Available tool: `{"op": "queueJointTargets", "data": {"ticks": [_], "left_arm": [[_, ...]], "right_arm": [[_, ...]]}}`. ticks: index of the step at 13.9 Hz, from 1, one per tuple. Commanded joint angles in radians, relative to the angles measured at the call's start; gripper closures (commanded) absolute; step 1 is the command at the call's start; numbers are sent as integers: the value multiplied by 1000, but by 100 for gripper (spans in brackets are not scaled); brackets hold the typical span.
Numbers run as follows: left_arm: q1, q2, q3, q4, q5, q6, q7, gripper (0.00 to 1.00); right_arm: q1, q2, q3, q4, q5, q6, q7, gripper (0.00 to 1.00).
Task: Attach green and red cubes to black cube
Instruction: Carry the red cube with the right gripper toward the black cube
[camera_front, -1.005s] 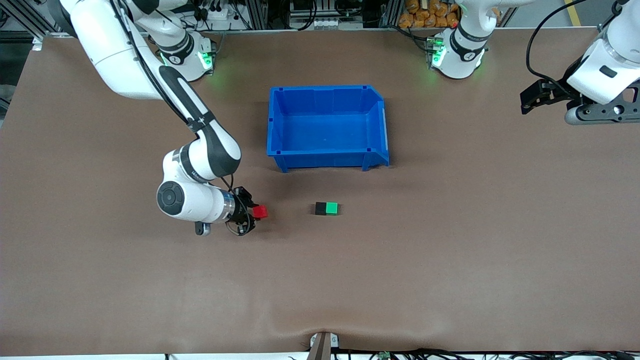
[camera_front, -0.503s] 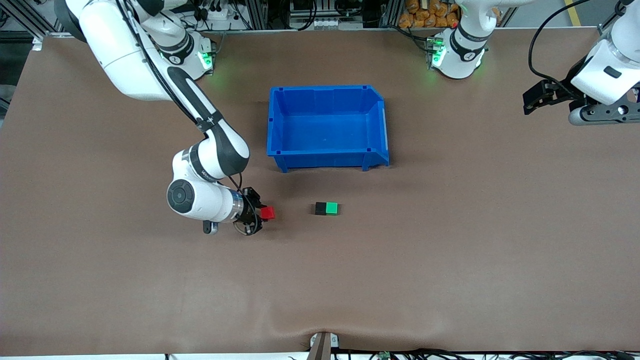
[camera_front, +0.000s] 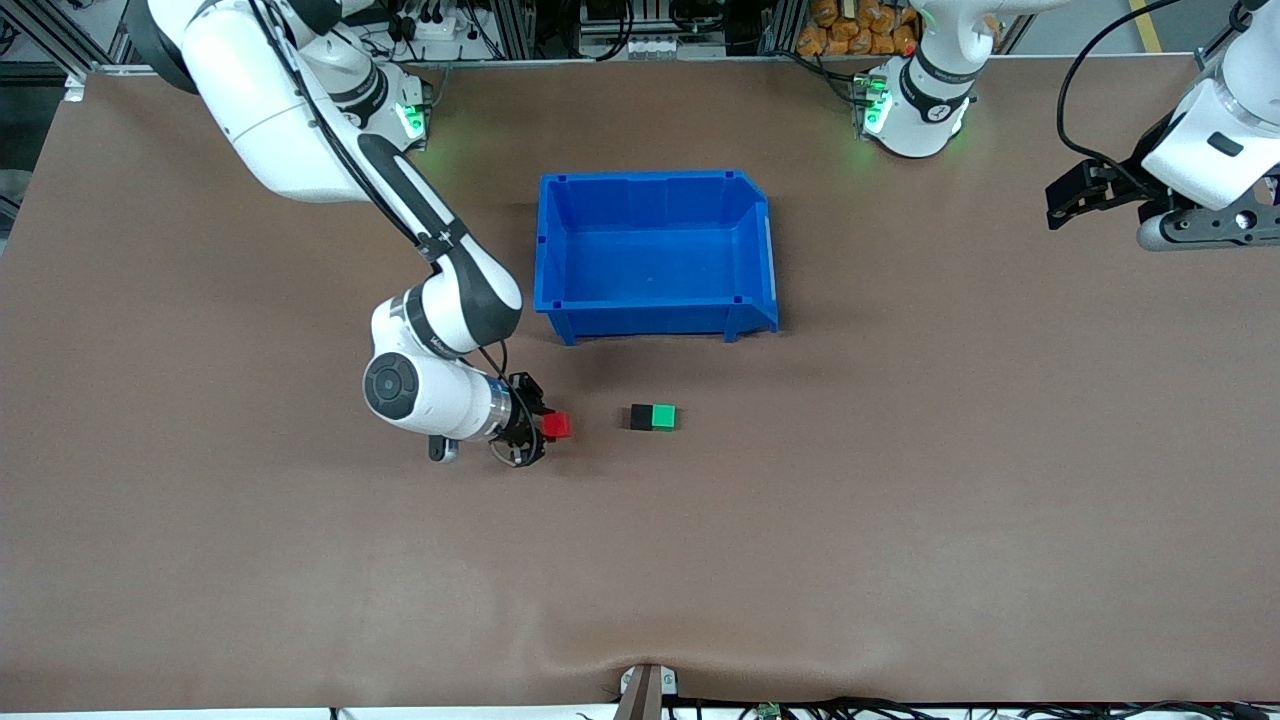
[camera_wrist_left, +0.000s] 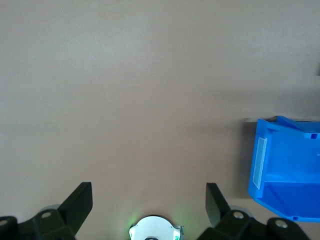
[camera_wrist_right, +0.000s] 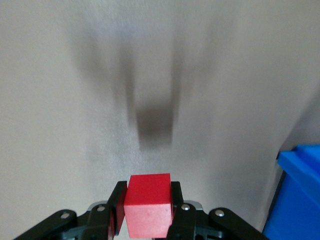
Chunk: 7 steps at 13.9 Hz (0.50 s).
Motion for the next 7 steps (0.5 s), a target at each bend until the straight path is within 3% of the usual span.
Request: {"op": "queueJointTargets", "data": {"ticks": [1, 7], "left_arm": [[10, -21, -1, -20, -22, 12, 7, 0], [10, -22, -1, -22, -22, 12, 9, 0]], "right_arm": [[29, 36, -7, 44, 15, 16, 41, 100], [56, 63, -7, 61, 13, 44, 93, 100]]}}
